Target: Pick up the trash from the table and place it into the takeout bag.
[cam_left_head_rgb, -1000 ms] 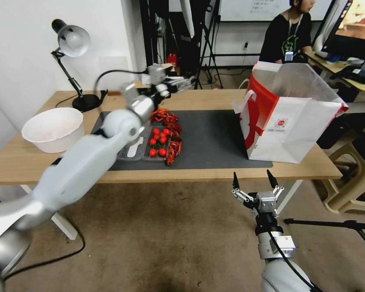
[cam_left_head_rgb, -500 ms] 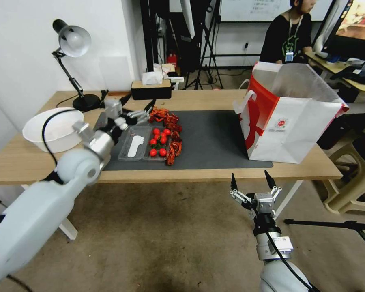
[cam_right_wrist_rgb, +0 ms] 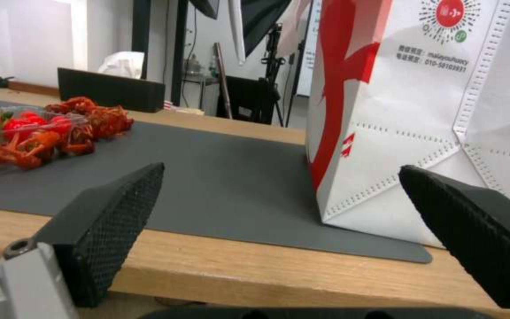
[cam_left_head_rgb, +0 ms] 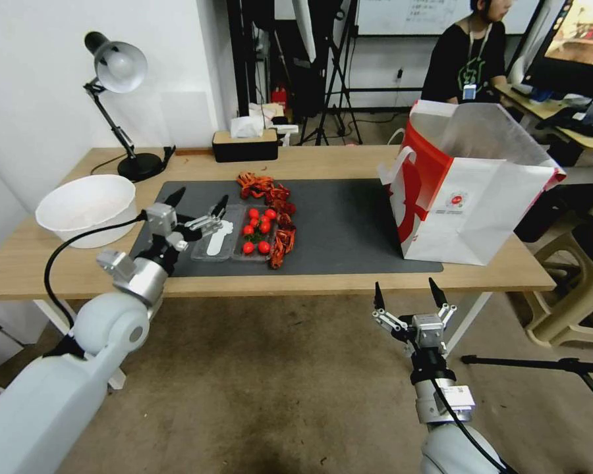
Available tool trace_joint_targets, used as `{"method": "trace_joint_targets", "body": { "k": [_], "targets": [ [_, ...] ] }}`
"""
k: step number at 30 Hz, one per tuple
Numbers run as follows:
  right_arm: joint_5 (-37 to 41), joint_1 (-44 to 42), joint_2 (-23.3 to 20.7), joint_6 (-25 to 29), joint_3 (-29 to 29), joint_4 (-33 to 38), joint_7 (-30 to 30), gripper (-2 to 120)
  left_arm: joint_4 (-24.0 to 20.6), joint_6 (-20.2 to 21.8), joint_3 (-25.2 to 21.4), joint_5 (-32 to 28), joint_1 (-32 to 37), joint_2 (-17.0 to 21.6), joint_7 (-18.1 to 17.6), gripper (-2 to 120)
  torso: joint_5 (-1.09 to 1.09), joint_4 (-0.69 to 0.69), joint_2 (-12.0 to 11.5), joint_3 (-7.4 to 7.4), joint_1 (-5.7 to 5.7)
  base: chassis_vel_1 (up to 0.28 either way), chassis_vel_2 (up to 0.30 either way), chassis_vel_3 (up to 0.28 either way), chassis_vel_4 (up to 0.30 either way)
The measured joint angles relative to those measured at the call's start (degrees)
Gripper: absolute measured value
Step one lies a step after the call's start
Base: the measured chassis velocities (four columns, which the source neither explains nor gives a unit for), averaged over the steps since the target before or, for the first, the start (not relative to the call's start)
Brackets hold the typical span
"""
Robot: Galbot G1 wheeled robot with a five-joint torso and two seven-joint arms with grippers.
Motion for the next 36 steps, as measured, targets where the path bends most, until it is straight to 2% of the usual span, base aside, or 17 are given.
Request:
{"method": "trace_joint_targets", "body": {
  "k": [3,8,12,16,29,36],
  "targets": [
    [-0.10,-0.05,0.20,0.00,-0.18,-0.01,0.02,100,-0.98,0.26,-3.64,3.35,3.91,-2.23,-0.96,100,0.01,0.00,0.00,0.00,0.00,0.000,0.000,0.000,0.000],
    [-0.15,-0.14,0.34,0.00,-0.25,-0.01,0.07,100,-1.45,-0.13,-6.01,5.82,6.94,-3.94,-1.28,100,0.01,0.00,0.00,0.00,0.00,0.000,0.000,0.000,0.000],
    [-0.40,-0.51,0.61,0.08,-0.26,0.00,0.21,100,-2.45,-0.90,-9.61,14.26,13.49,-7.85,-3.68,100,0.00,-0.01,0.00,0.01,0.00,0.000,0.000,0.000,0.000],
    [-0.58,-0.78,0.78,0.16,-0.26,0.02,0.30,100,-2.87,-1.66,-11.23,16.50,17.28,-9.45,-4.47,100,0.01,0.01,0.00,0.00,0.00,0.000,0.000,0.000,0.000],
    [-0.92,-1.37,1.31,0.22,-0.34,0.21,0.77,100,-2.26,-7.58,-13.68,17.66,23.10,-11.85,-4.54,100,0.01,0.00,0.00,0.00,0.00,0.000,0.000,0.000,0.000],
    [-0.93,-1.60,1.41,0.18,-0.22,0.25,1.03,100,-1.66,-9.25,-13.76,17.88,24.21,-12.61,-4.49,100,0.00,0.01,0.00,0.00,0.00,0.000,0.000,0.000,0.000]
  ]
}}
